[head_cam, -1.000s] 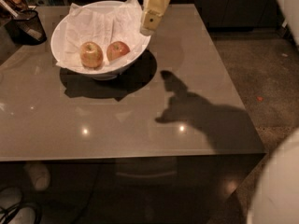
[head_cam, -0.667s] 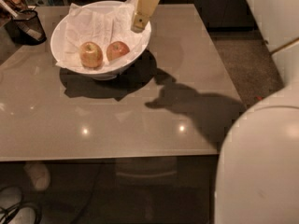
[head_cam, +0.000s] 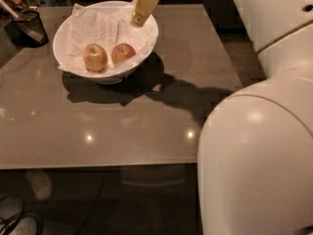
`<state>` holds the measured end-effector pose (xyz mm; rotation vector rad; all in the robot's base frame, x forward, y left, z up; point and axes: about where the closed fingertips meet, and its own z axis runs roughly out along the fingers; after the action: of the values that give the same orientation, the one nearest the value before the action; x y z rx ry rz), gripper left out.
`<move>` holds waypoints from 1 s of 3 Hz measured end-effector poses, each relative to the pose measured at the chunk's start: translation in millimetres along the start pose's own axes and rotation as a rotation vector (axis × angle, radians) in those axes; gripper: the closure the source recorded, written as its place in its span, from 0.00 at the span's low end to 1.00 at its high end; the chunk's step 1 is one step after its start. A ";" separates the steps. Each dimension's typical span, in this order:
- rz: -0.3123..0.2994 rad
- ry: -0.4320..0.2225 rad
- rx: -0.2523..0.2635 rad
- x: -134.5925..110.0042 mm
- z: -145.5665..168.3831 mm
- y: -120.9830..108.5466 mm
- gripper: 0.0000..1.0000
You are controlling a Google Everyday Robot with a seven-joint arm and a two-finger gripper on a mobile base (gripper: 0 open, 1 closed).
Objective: Pick apple from white bowl
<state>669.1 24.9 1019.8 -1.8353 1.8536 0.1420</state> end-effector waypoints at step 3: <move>0.015 -0.021 -0.026 -9.4 22.0 -12.9 0.18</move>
Offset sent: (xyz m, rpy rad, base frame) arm 0.0099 0.0038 -0.0093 -0.0214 0.0845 0.0158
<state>687.3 41.8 1008.7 -1.8304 1.8596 0.1912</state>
